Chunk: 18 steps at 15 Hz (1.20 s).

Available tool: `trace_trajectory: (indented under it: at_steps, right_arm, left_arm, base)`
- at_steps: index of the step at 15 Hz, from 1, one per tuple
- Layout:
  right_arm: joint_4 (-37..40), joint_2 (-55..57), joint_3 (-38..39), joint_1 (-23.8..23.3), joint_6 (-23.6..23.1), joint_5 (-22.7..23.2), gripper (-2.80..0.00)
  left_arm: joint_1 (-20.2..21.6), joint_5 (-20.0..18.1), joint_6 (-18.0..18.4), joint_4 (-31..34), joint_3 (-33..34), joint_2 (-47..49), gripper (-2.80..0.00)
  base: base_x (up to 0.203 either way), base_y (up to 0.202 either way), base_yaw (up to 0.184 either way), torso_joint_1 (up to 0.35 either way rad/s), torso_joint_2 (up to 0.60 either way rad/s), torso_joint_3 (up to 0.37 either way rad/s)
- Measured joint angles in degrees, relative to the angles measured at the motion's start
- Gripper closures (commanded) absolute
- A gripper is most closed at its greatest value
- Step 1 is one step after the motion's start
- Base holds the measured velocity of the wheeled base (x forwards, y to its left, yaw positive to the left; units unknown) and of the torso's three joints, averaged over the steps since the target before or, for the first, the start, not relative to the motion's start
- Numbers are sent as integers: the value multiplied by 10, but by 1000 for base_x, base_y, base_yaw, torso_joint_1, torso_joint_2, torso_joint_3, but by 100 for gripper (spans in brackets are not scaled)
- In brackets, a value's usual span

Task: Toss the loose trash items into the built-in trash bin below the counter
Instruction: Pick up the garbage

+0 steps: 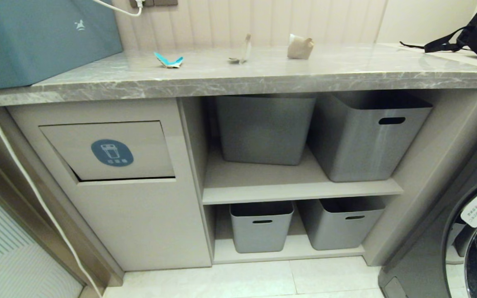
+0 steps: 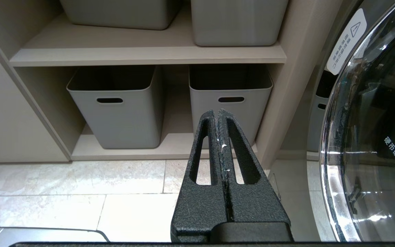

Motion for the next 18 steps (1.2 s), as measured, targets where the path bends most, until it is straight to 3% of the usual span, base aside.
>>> trace_trajectory:
  at_steps: [7, 18]
  right_arm:
    - [1, 0, 0, 0, -8, 2, 0]
    - [1, 0, 0, 0, -6, 1, 0]
  left_arm:
    - [0, 0, 0, 0, 0, 0, 0]
    - [0, 0, -1, 0, 1, 0, 0]
  base:
    - [0, 0, 0, 5, -20, -17]
    - [0, 0, 0, 144, -418, -280]
